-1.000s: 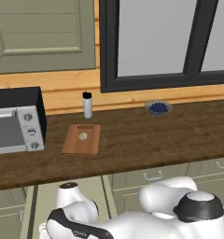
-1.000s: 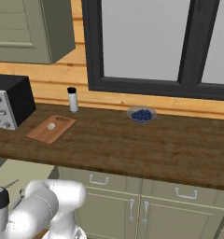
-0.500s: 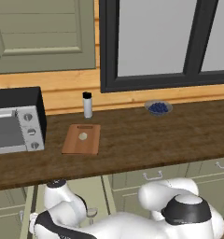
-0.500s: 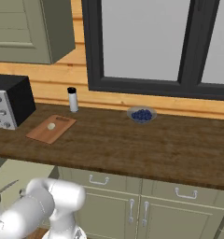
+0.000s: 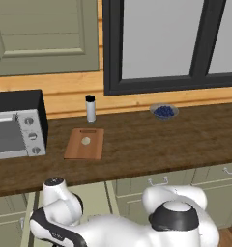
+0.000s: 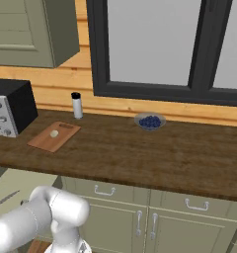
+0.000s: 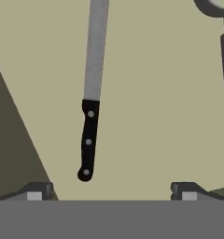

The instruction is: Place the appropriate cutting tool for cutting the garlic skin on the cutting board.

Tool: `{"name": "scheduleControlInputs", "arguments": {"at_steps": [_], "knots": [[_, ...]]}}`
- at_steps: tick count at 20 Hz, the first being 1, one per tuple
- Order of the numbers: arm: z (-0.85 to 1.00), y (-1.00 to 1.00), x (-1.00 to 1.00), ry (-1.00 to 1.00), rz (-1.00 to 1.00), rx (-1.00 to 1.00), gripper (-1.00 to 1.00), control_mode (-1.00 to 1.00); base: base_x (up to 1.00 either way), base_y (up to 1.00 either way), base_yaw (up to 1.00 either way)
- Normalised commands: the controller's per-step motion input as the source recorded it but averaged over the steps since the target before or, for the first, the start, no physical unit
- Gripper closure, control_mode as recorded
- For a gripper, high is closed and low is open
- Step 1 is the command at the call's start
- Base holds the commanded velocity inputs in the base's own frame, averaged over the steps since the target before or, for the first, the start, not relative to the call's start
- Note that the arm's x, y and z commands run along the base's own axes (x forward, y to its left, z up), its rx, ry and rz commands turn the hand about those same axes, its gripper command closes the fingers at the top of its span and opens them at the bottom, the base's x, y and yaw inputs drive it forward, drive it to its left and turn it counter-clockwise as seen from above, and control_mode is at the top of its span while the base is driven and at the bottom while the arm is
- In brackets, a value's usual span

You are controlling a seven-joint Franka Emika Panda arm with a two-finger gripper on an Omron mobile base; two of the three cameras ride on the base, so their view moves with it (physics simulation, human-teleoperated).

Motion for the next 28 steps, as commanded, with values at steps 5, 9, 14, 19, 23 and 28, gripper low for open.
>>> {"name": "scheduleControlInputs", "arguments": {"at_steps": [5,9,14,19,23,28], "knots": [[-0.42,-0.03,0.03,-0.01,0.0,0.0,-1.0,-1.0,0.0,0.0,0.0],[-0.36,0.0,0.2,0.0,0.0,0.0,-1.0,-1.0,0.0,0.0,0.0],[-0.33,0.05,0.18,0.0,0.0,-0.02,-1.0,-1.0,0.0,0.0,0.0],[-0.24,0.13,0.15,-0.03,0.0,0.0,-1.0,-1.0,0.0,0.0,0.0],[-0.23,0.17,0.17,-0.02,0.0,0.0,-1.0,-1.0,0.0,0.0,0.0],[-0.34,0.06,0.13,-0.01,0.0,0.0,-1.0,-1.0,0.0,0.0,0.0]]}}
